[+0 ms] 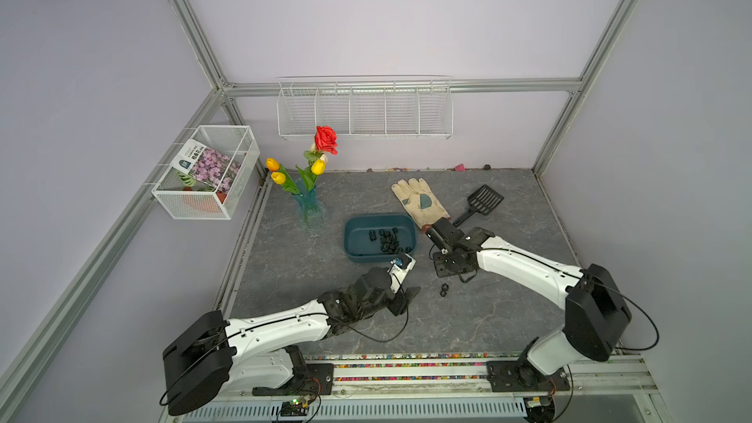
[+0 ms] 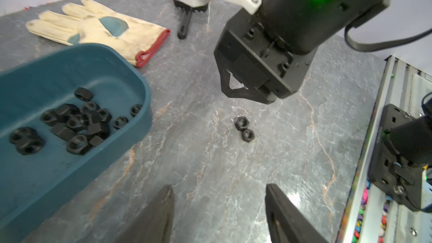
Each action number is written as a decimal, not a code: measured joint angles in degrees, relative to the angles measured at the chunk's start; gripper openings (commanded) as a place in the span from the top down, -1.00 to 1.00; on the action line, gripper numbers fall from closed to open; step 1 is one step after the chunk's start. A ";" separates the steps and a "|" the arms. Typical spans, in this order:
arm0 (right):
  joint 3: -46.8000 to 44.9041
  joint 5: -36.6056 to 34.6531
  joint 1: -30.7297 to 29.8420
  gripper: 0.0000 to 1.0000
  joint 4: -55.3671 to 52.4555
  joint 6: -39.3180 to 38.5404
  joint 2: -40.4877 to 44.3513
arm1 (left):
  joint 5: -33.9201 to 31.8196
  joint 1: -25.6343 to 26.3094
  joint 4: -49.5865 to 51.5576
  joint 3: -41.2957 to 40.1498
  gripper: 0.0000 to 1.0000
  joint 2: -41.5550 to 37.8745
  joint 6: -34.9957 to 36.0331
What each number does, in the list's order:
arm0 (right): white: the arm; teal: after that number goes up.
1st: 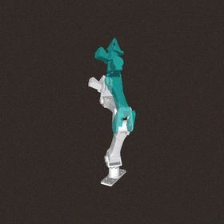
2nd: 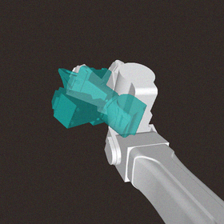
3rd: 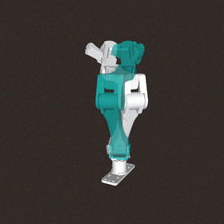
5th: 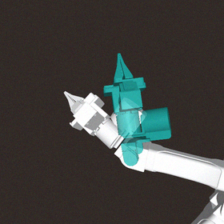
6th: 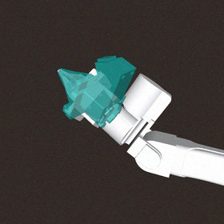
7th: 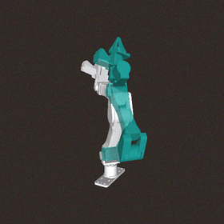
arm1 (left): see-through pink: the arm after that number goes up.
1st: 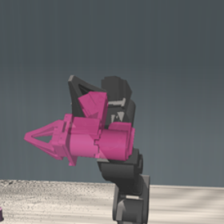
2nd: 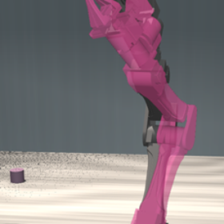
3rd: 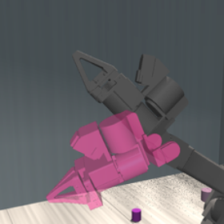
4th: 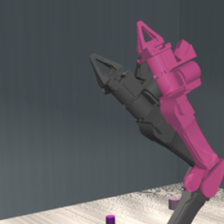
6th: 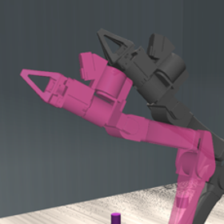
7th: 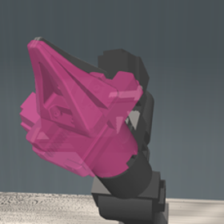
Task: Put the nuts on the desktop into the storage box
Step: Pick up the nut from the center of the board.
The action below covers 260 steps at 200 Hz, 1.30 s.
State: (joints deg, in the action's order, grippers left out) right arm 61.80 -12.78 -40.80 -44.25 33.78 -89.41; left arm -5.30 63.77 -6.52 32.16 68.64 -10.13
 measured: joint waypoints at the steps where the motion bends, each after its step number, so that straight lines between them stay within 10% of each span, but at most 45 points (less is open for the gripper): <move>1: -0.13 0.04 0.00 0.05 0.04 0.04 0.04 | -0.07 0.11 0.00 0.00 -0.29 0.07 -0.11; 260: -9.99 4.66 -1.88 0.28 11.98 5.44 -4.20 | -1.25 2.91 -1.31 0.00 -0.29 6.05 -3.10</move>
State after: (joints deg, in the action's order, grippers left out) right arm 51.81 -8.12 -42.68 -32.27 39.22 -93.60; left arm -6.55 66.67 -7.84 32.16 74.70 -13.23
